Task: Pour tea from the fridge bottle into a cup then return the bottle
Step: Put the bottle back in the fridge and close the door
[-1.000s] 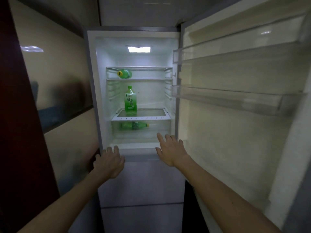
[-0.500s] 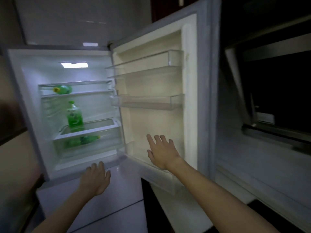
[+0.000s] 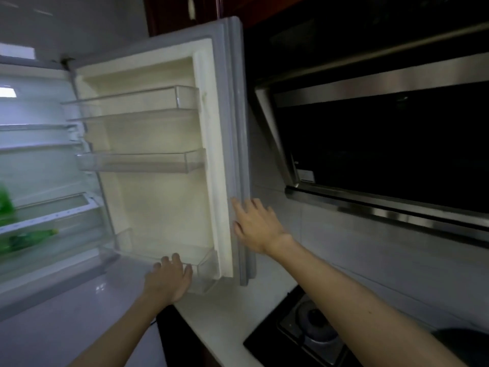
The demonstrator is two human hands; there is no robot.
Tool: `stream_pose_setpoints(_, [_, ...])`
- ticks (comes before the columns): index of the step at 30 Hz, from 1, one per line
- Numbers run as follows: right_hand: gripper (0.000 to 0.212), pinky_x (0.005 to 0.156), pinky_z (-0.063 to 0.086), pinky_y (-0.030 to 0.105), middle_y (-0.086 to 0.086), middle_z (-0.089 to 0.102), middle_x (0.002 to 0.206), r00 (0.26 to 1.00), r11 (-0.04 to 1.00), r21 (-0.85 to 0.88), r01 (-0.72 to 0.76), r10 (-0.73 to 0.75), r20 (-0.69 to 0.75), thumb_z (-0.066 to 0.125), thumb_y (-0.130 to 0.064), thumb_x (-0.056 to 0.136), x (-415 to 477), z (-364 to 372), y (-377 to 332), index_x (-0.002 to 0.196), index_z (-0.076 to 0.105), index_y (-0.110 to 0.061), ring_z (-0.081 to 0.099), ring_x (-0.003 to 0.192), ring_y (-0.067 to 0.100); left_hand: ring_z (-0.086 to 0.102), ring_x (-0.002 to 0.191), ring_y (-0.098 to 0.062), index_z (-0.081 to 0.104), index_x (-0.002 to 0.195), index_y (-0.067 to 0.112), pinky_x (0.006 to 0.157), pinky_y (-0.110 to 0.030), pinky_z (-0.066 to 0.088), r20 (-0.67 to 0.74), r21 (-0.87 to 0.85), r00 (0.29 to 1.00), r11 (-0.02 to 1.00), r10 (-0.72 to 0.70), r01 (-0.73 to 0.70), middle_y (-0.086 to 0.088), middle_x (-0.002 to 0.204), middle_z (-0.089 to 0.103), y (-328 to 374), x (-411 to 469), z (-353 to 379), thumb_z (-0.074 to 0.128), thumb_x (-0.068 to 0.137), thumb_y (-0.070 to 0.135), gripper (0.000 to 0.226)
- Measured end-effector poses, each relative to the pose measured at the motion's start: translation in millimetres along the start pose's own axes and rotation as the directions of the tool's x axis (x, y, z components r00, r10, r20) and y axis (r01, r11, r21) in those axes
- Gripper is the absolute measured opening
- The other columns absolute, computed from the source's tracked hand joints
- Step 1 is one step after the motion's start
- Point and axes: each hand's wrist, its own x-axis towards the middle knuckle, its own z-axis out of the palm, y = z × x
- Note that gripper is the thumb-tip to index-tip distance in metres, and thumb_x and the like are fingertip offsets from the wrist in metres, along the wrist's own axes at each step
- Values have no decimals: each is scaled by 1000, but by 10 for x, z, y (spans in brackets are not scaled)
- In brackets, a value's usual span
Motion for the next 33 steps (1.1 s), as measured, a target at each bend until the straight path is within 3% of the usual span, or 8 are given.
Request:
stream_pose_setpoints(7, [56, 96, 42, 52, 16, 42, 138, 997, 997, -51, -57, 54, -64, 36, -33, 100, 142, -339, 252, 151, 20, -14, 41, 125, 35, 42, 125, -32, 38, 134, 11, 103, -43, 35, 74, -172, 995, 984, 67, -54, -14, 136, 43, 579, -176, -110, 23, 100, 46, 51])
stream_pose_setpoints(11, [58, 91, 44, 52, 17, 39, 140, 987, 998, -43, -48, 41, -156, 35, -35, 101, 392, -516, 440, 153, 15, -16, 42, 123, 36, 42, 129, -32, 41, 138, 7, 108, -44, 33, 133, -307, 991, 952, 32, 11, -15, 141, 42, 838, -162, -56, 23, 99, 48, 59])
stream_pose_setpoints(15, [62, 91, 45, 52, 17, 33, 148, 972, 999, -30, -21, 13, -234, 35, -35, 102, 719, -666, 679, 155, 6, -21, 40, 128, 38, 46, 119, -30, 49, 123, 9, 100, -41, 40, -27, -346, 1000, 938, 9, -18, -12, 127, 48, 1207, -58, -42, 32, 98, 42, 44])
stream_pose_setpoints(17, [64, 94, 45, 53, 18, 27, 154, 960, 1000, -12, 7, -10, -281, 34, -36, 102, 878, -707, 797, 156, 2, -24, 38, 132, 39, 44, 121, -30, 42, 126, 7, 99, -40, 40, -118, -394, 993, 919, -18, -30, -12, 128, 45, 1413, 18, -12, 40, 97, 39, 43])
stream_pose_setpoints(20, [67, 98, 46, 54, 20, 18, 159, 938, 998, 33, 60, -45, -344, 32, -37, 102, 1110, -747, 929, 156, -7, -27, 35, 137, 40, 33, 131, -32, 21, 145, 4, 106, -40, 35, -207, -483, 974, 875, -87, -25, -15, 141, 31, 1712, 174, 110, 48, 93, 36, 67])
stream_pose_setpoints(23, [66, 97, 47, 55, 23, 12, 161, 913, 980, 148, 137, -67, -403, 29, -37, 104, 1321, -787, 985, 155, -11, -28, 38, 134, 43, 27, 136, -34, 4, 149, 0, 110, -41, 34, -245, -525, 957, 851, -155, 3, -19, 149, 21, 1948, 273, 232, 51, 89, 35, 84])
stream_pose_setpoints(28, [63, 106, 38, 58, 21, 8, 161, 895, 857, 419, 300, -100, -436, 24, -39, 105, 1556, -783, 885, 154, -15, -32, 34, 137, 44, 11, 145, -34, -10, 150, 0, 117, -38, 20, -297, -542, 927, 840, -229, 34, -20, 158, 1, 2104, 348, 288, 46, 86, 36, 93])
stream_pose_setpoints(33, [64, 109, 34, 56, 23, 17, 157, 884, 801, 526, 288, -11, -467, 26, -40, 105, 1726, -738, 834, 155, -12, -28, 27, 139, 41, 9, 146, -33, -13, 150, 1, 117, -37, 18, -334, -531, 906, 846, -261, 49, -19, 158, -1, 2131, 404, 329, 40, 79, 40, 97])
